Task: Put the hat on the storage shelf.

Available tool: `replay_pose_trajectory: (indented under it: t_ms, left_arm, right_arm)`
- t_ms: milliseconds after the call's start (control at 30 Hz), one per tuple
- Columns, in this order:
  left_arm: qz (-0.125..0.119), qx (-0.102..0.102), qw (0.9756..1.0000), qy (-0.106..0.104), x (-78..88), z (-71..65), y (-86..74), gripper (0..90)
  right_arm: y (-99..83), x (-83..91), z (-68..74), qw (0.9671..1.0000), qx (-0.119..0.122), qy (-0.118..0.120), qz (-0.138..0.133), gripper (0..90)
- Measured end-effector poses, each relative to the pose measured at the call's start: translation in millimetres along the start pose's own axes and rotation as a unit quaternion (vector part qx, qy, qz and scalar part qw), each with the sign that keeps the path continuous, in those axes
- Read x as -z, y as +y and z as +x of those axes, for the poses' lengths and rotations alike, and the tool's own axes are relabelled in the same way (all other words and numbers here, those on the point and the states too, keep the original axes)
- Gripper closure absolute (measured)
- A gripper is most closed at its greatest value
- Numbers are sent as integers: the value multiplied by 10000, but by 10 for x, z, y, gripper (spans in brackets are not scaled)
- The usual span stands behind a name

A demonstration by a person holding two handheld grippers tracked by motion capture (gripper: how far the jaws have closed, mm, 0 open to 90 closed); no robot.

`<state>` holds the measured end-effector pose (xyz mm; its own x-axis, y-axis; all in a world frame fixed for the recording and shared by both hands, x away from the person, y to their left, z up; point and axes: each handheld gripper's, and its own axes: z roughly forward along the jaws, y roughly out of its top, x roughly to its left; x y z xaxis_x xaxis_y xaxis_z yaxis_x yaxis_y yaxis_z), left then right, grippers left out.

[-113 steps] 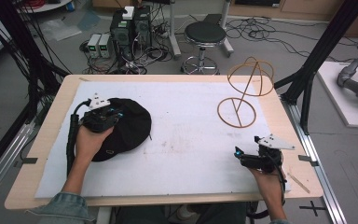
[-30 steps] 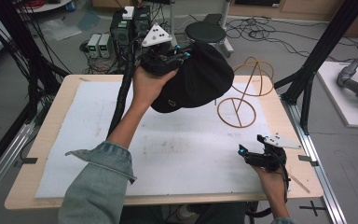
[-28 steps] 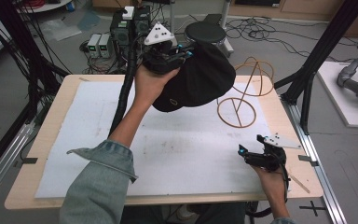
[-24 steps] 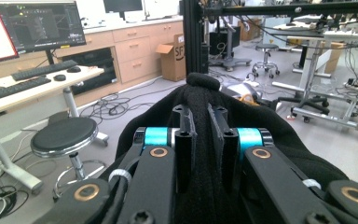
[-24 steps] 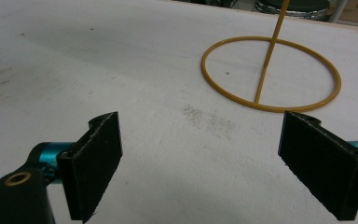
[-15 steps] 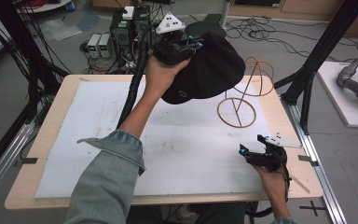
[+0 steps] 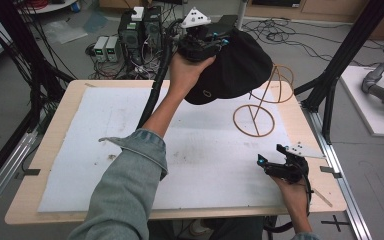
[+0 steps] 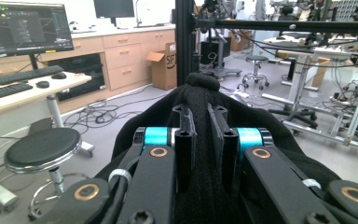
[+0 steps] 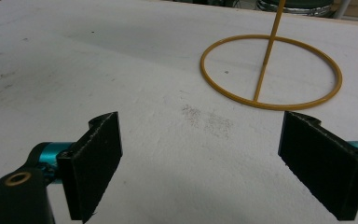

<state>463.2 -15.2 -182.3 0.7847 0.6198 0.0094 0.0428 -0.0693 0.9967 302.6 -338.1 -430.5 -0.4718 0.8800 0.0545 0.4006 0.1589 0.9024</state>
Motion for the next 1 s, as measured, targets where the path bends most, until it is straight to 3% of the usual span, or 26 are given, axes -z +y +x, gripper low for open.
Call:
replay_pose_trajectory:
  t_ms: [367, 667, 1000]
  left_arm:
    - [60, 2, 9999, -162, -245, -21, -32, 821]
    - [20, -20, 9997, -258, -343, -50, -17, 821]
    - [56, 45, 9992, -395, -490, -79, -102, 820]
  right_arm:
    - [-1, -12, -1, 10000, 23, 17, 6, 133]
    - [-8, -25, -9, 10000, 17, 24, 24, 133]
    - [-12, -26, -13, 10000, -20, 27, 50, 133]
